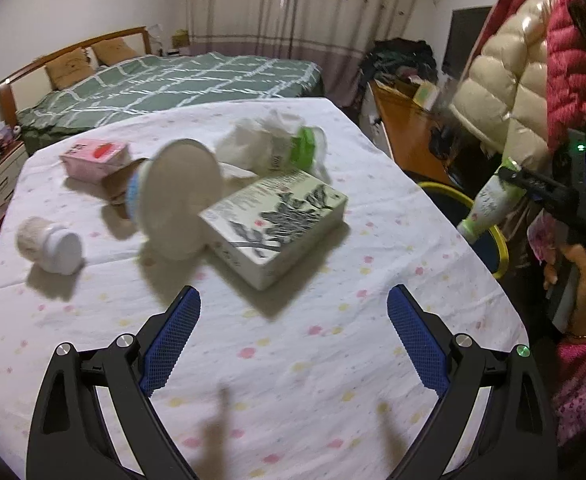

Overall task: Collect trash
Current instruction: 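Carry the green-labelled bottle into the bin and open the right gripper, then grasp the white flower-print box with the left gripper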

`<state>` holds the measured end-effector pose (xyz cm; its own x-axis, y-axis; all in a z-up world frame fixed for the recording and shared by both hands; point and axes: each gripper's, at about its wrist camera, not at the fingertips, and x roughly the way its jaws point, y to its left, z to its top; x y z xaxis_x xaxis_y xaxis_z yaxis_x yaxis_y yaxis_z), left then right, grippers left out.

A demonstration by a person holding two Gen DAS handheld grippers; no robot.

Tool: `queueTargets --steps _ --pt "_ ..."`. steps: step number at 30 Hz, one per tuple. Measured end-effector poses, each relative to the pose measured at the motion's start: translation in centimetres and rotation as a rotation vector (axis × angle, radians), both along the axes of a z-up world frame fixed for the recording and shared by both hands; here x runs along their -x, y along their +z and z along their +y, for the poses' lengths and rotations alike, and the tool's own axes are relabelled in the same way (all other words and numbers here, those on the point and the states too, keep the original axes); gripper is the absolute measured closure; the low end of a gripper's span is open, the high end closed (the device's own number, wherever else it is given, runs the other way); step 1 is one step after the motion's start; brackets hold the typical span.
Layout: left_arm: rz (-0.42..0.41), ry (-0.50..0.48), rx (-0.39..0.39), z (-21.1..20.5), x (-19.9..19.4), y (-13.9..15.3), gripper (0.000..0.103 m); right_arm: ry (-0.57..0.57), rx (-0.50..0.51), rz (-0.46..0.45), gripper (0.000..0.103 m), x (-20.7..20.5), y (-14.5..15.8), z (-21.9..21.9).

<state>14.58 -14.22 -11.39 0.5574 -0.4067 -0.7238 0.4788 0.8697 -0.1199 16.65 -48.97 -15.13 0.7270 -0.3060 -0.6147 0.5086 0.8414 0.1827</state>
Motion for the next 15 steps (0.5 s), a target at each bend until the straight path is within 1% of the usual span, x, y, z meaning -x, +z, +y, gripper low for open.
queueTargets --steps 2,6,11,15 --pt "0.001 -0.012 -0.01 -0.9 -0.2 -0.4 0.01 -0.018 0.004 0.028 0.053 -0.2 -1.3 -0.8" --pt "0.004 -0.02 -0.031 -2.1 -1.1 -1.2 0.01 -0.03 -0.006 0.047 0.053 -0.2 -2.9 -1.9" --pt "0.023 -0.003 -0.058 -2.6 -2.3 -2.2 0.01 -0.035 0.003 0.072 0.053 -0.3 -3.4 -2.3" --pt "0.038 -0.001 -0.069 -2.9 -3.3 -3.0 0.01 -0.036 -0.001 0.074 0.052 -0.1 -3.7 -2.7"
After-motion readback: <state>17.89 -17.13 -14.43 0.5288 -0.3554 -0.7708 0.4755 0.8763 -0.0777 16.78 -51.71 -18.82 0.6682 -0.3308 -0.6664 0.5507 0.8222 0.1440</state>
